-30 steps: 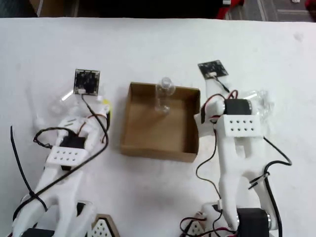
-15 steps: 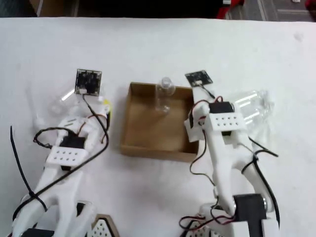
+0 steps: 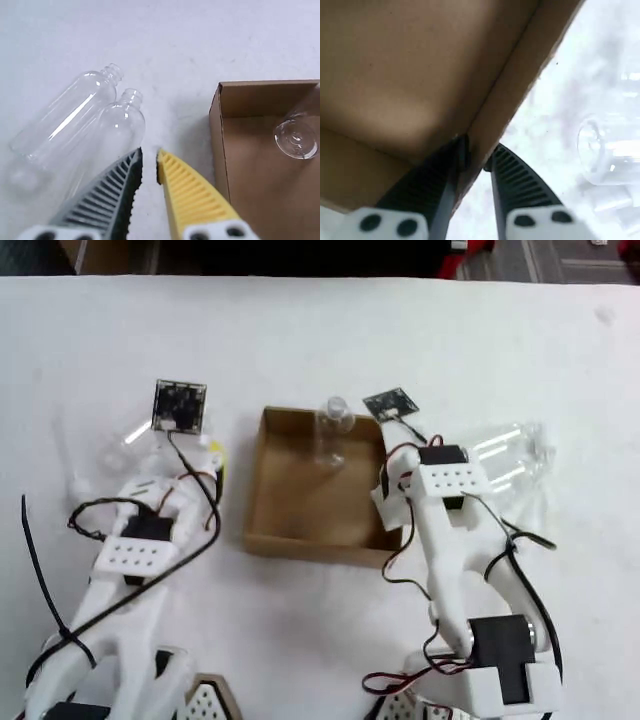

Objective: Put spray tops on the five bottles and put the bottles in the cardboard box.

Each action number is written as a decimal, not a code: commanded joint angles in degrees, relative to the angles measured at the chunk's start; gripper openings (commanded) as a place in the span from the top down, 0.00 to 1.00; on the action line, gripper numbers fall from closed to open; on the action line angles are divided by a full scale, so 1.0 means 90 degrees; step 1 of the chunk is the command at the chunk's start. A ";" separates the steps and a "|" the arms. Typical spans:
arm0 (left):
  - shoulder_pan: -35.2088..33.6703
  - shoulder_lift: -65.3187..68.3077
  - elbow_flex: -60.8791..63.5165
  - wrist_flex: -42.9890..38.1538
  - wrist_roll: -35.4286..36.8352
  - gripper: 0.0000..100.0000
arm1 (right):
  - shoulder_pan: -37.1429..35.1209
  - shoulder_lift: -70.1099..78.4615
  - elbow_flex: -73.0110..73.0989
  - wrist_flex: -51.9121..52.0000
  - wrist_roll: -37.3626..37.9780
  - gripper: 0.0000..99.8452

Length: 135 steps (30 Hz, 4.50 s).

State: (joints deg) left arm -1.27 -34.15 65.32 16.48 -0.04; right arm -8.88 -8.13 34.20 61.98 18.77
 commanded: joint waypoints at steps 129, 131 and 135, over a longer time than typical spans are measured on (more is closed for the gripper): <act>-0.0269 0.2496 -0.7336 0.5939 -0.2891 0.94 | 0.1714 -0.3853 0.4562 -0.6305 -0.1856 0.98; -0.0298 0.3336 -0.8215 0.6232 -0.3077 0.94 | 0.1714 -0.3853 0.4562 -0.6305 -0.1856 0.98; -0.0337 0.5133 -0.9788 0.6535 -0.3487 0.94 | 0.1695 -0.3853 0.4562 -0.6305 -0.1856 0.98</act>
State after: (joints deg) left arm -3.30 -1.71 -6.86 73.10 -28.44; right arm 6.24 -42.07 75.69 6.59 2.51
